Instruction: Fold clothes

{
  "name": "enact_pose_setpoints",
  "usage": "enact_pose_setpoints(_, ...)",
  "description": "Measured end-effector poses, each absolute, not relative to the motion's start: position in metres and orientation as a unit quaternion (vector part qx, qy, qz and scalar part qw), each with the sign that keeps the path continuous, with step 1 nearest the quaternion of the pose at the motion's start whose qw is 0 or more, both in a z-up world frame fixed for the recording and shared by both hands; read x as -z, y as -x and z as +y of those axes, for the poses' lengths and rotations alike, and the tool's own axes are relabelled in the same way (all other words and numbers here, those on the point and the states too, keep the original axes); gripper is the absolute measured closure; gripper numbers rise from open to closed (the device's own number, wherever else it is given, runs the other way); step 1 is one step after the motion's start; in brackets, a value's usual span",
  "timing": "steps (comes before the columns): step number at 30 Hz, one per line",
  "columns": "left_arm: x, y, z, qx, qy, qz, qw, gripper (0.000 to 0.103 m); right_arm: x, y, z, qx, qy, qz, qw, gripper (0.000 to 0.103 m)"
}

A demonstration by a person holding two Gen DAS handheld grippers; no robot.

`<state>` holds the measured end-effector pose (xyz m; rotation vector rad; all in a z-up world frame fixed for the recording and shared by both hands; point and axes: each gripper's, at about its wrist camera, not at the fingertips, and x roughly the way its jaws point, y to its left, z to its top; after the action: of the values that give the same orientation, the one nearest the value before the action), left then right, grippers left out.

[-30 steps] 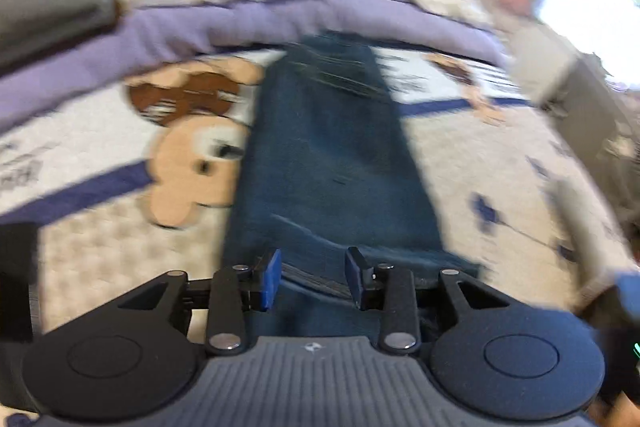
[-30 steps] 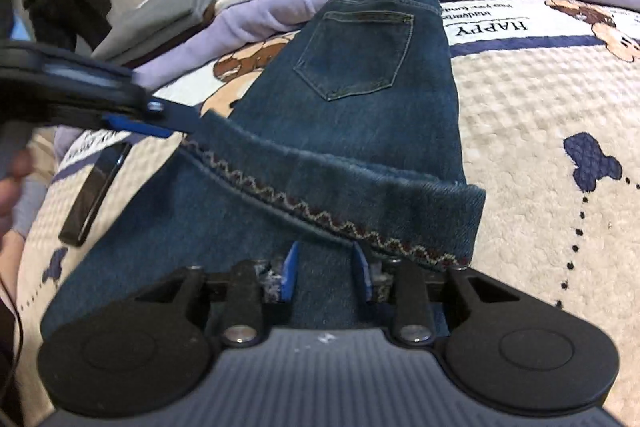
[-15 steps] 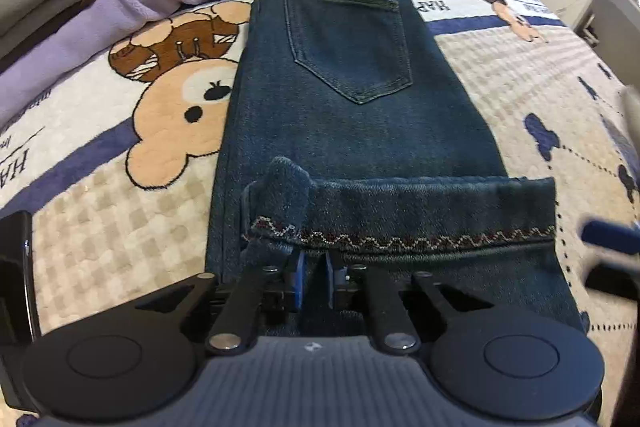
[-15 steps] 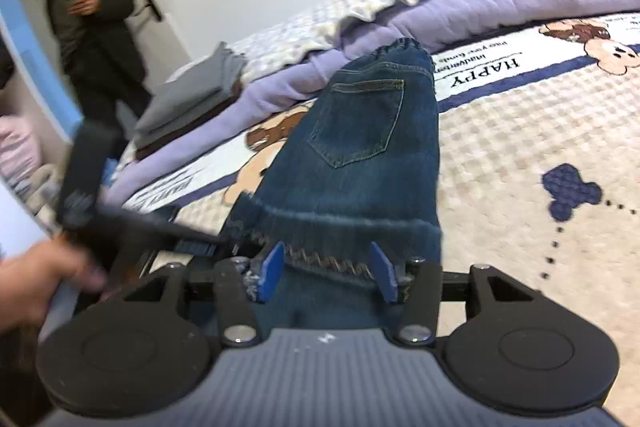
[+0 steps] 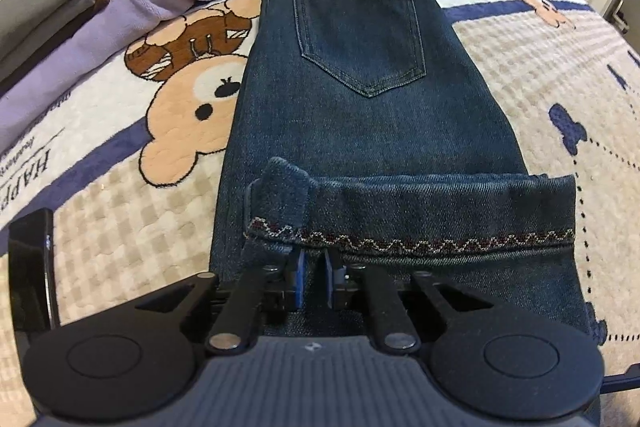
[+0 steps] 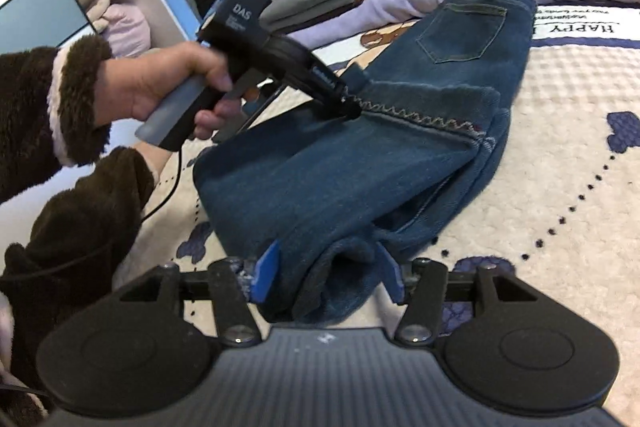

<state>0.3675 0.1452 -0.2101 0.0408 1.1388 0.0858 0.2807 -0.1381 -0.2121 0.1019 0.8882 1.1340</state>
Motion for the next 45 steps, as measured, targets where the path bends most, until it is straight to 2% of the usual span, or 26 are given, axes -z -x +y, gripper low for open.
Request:
enact_pose_setpoints(4, 0.207, -0.364, 0.143, -0.041, -0.021, 0.537, 0.842, 0.090, 0.216, -0.277, -0.140, -0.526, -0.042, 0.422, 0.737, 0.044)
enact_pose_setpoints(6, 0.204, -0.362, 0.142, -0.039, -0.016, 0.536, 0.843, 0.082, 0.213, -0.279, -0.141, -0.514, -0.041, 0.409, 0.753, 0.044)
enact_pose_setpoints(8, 0.195, -0.354, 0.141, -0.024, -0.012, 0.534, 0.845, 0.066, 0.214, -0.293, -0.144, -0.492, -0.070, 0.409, 0.766, 0.044)
enact_pose_setpoints(11, 0.184, -0.344, 0.132, -0.005, -0.051, 0.514, 0.856, 0.058, 0.220, -0.318, -0.149, -0.445, -0.123, 0.413, 0.785, 0.044)
enact_pose_setpoints(18, 0.184, -0.345, 0.127, 0.015, -0.088, 0.500, 0.861, 0.057, 0.243, -0.361, -0.136, -0.366, -0.159, 0.415, 0.818, 0.046)
enact_pose_setpoints(20, 0.188, -0.349, 0.124, 0.024, -0.080, 0.501, 0.861, 0.057, 0.250, -0.370, -0.130, -0.361, -0.169, 0.416, 0.817, 0.053)
enact_pose_setpoints(22, 0.192, -0.354, 0.119, 0.039, -0.066, 0.502, 0.862, 0.057, 0.255, -0.376, -0.124, -0.355, -0.171, 0.417, 0.819, 0.069)
enact_pose_setpoints(25, 0.196, -0.356, 0.114, 0.049, -0.059, 0.500, 0.863, 0.057, 0.253, -0.379, -0.116, -0.360, -0.167, 0.401, 0.826, 0.078)
enact_pose_setpoints(28, 0.197, -0.359, 0.108, 0.069, -0.057, 0.480, 0.873, 0.056, 0.244, -0.383, -0.118, -0.367, -0.189, 0.379, 0.828, 0.079)
enact_pose_setpoints(32, 0.208, -0.364, 0.107, 0.071, -0.068, 0.474, 0.875, 0.044, 0.243, -0.386, -0.113, -0.350, -0.178, 0.380, 0.838, 0.079)
enact_pose_setpoints(35, 0.217, -0.364, 0.106, 0.075, -0.079, 0.470, 0.876, 0.042, 0.255, -0.387, -0.107, -0.335, -0.155, 0.398, 0.840, 0.069)
enact_pose_setpoints(36, 0.217, -0.364, 0.106, 0.076, -0.082, 0.468, 0.877, 0.042, 0.257, -0.388, -0.107, -0.329, -0.157, 0.405, 0.839, 0.062)
enact_pose_setpoints(40, 0.216, -0.363, 0.106, 0.075, -0.082, 0.468, 0.877, 0.041, 0.258, -0.391, -0.113, -0.319, -0.182, 0.420, 0.830, 0.055)
enact_pose_setpoints(42, 0.215, -0.364, 0.105, 0.072, -0.085, 0.471, 0.875, 0.041, 0.260, -0.393, -0.112, -0.321, -0.193, 0.427, 0.823, 0.057)
enact_pose_setpoints(45, 0.213, -0.363, 0.103, 0.067, -0.090, 0.472, 0.874, 0.042, 0.265, -0.396, -0.106, -0.330, -0.208, 0.431, 0.814, 0.074)
